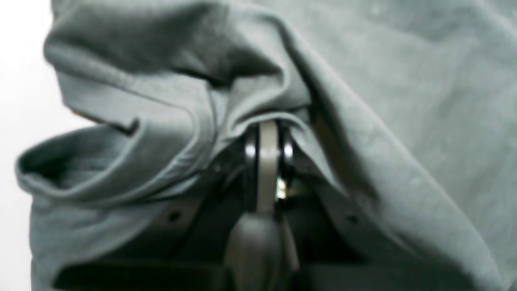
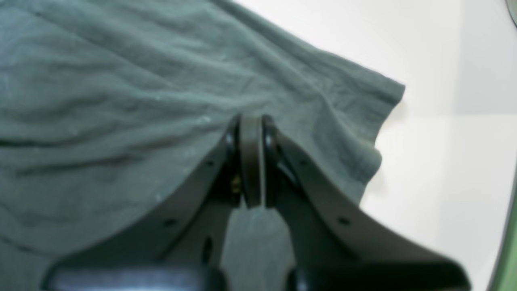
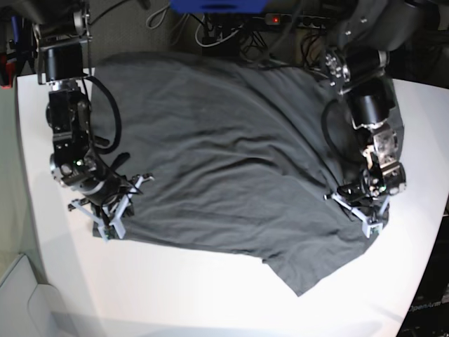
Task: Layout the t-shirt on the table in an organized manner, then fold the t-shirt properly
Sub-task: 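Lift both hem corners and carry them toward the collar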
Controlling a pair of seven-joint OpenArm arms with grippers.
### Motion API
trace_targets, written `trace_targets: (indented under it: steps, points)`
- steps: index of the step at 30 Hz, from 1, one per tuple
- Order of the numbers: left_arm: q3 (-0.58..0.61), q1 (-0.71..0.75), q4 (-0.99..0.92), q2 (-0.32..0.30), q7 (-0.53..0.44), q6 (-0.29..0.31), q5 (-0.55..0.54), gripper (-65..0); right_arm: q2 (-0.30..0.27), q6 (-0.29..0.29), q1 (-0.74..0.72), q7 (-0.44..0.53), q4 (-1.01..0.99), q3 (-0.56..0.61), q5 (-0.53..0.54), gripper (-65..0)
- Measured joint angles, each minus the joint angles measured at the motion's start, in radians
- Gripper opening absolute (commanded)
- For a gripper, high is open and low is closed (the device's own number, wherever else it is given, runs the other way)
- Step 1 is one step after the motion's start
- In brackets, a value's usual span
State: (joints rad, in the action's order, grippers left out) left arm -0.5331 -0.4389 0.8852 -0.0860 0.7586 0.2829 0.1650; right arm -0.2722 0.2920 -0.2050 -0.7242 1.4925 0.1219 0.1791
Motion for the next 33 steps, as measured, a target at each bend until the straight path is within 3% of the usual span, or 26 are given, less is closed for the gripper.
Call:
trace_targets:
  steps: [5, 8, 14, 23, 27, 33]
  points:
    - [0.000, -0.050, -0.021, 0.002, 0.069, 0.000, 0.021, -64.6, -0.005, 0.000, 0.001, -0.001, 0.000, 0.001, 0.000, -65.0]
    - [0.005, -0.031, 0.073, -0.004, 0.218, 0.018, 0.008, -64.6, -0.005, 0.000, 0.002, -0.002, 0.000, 0.002, 0.000, -65.0]
    - [-0.002, 0.104, 0.336, -0.018, 0.351, 0.012, 0.033, -64.6, 0.024, 0.000, -0.014, 0.003, -0.022, 0.019, -0.005, -65.0]
    - [-0.002, 0.200, 0.634, -0.012, 0.490, 0.019, 0.022, -64.6, 0.080, 0.000, -0.245, 0.014, -0.421, 0.079, -0.004, -65.0]
    - [0.003, 0.251, 0.718, -0.008, 0.497, 0.019, 0.010, -64.6, 0.095, 0.000, -0.297, 0.084, -0.515, 0.081, 0.001, -65.0]
    - [-0.016, 0.359, 0.803, -0.010, 0.527, 0.017, -0.135, -64.6, 0.106, 0.000, -0.341, 0.193, -0.714, 0.081, 0.002, -65.0]
